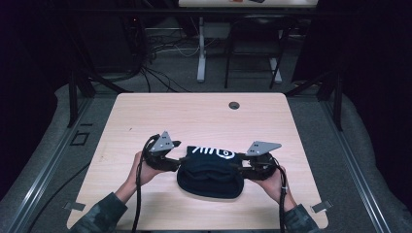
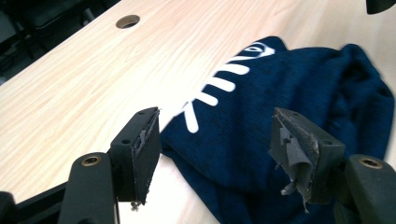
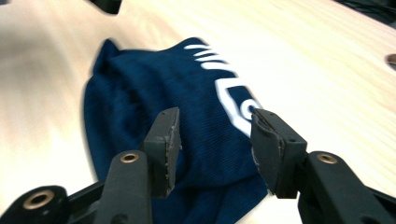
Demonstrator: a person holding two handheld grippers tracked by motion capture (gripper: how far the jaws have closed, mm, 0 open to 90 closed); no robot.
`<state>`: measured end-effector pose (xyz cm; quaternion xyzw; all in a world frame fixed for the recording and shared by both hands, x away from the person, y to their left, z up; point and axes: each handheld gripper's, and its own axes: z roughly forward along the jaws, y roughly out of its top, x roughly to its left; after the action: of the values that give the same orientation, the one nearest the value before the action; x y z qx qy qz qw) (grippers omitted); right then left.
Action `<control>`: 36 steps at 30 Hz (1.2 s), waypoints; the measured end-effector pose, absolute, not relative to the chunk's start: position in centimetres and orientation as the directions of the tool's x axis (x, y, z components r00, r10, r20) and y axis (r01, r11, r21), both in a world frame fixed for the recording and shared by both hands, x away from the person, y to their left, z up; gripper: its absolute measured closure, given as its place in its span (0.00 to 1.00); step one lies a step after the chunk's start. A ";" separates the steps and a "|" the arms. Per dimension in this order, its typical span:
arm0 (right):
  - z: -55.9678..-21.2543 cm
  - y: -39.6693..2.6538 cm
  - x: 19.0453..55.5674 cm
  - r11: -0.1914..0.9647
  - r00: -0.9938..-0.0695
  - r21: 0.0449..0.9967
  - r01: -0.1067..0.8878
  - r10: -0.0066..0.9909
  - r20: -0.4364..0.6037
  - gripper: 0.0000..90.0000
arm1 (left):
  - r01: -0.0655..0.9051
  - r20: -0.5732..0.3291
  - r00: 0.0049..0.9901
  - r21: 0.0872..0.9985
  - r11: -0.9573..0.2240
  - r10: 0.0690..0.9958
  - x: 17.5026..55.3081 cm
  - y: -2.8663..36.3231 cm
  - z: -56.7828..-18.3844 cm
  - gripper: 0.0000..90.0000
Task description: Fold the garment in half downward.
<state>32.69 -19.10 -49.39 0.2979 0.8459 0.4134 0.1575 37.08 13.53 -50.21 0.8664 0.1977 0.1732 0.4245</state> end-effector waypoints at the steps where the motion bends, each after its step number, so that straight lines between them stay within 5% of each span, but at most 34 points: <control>1: -49.6 -18.8 33.1 0.487 -0.770 0.785 0.384 0.637 -0.018 0.57 | 0.197 0.132 0.864 0.800 -0.567 0.486 37.3 13.1 -50.5 0.37; 17: -55.2 -15.4 33.9 0.621 -0.796 0.634 0.460 0.605 -0.015 0.38 | 0.216 0.145 0.903 0.662 -0.718 0.405 37.1 10.1 -55.8 0.32; 36: -56.5 -16.6 37.2 0.649 -0.789 0.583 0.489 0.614 -0.023 0.17 | 0.292 0.125 0.864 0.667 -0.686 0.489 36.1 9.6 -56.9 0.30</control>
<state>37.17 -16.63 -56.55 0.3058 0.9014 0.2862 0.1097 36.06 9.63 -56.89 0.9061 0.2154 0.1479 0.3329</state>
